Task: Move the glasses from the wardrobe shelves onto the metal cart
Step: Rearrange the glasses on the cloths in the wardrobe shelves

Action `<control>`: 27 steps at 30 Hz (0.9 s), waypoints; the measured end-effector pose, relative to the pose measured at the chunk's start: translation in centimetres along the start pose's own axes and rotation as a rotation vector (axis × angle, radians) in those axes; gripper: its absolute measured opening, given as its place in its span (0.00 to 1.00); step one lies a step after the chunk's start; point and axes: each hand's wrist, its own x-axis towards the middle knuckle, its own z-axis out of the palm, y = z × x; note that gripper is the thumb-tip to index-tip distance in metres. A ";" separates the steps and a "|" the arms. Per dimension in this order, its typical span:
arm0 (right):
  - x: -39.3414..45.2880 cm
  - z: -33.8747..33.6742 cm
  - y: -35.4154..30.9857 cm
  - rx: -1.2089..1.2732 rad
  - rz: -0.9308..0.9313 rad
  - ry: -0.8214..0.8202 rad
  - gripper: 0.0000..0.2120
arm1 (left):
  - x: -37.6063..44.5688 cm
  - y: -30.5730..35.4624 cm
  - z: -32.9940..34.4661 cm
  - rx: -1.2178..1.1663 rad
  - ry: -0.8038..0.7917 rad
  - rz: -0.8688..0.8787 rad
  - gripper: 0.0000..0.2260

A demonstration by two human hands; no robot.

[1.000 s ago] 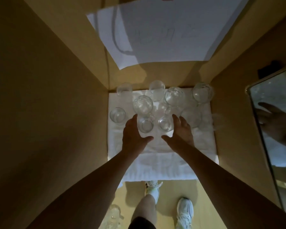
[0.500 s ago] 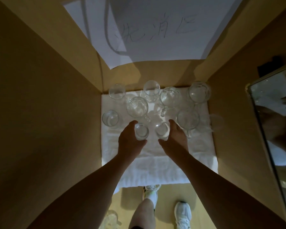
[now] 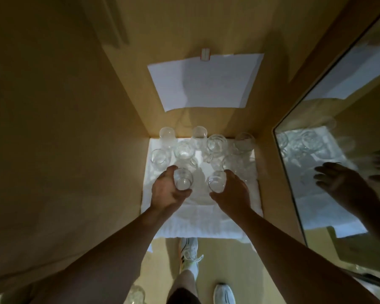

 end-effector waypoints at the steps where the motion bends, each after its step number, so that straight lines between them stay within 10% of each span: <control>1: -0.8 -0.9 -0.4 0.007 -0.012 0.012 0.35 | -0.8 0.7 -0.9 0.016 0.012 0.012 0.32; 11: -7.8 -10.6 -4.8 0.188 -0.145 0.135 0.35 | -8.4 9.0 -9.7 -0.048 0.194 0.021 0.38; 27: -20.1 -24.6 -11.2 0.892 -0.358 0.244 0.34 | -22.6 18.6 -19.7 -0.830 0.444 0.127 0.34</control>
